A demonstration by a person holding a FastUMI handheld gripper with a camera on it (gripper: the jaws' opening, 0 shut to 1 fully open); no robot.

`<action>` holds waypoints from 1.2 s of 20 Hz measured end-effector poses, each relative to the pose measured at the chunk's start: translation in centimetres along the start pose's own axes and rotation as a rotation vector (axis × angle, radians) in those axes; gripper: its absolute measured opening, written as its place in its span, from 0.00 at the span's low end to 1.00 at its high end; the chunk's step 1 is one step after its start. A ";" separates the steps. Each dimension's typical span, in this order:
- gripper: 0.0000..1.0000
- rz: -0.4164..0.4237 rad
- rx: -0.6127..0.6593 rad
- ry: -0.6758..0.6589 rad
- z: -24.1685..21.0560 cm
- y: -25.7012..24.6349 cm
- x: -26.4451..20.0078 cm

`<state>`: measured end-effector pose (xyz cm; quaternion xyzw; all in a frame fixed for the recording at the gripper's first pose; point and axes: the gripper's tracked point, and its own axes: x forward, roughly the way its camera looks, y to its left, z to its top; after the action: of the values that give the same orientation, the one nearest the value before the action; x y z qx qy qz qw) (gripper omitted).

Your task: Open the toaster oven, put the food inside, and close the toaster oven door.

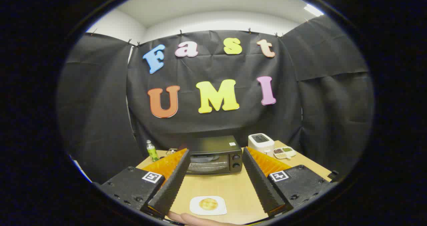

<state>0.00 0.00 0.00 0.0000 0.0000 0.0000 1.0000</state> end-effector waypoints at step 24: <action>1.00 0.004 -0.088 -0.011 -1.7 1.5 -0.1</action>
<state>-0.14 1.49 -1.75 -0.0441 -0.0054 0.0022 0.9990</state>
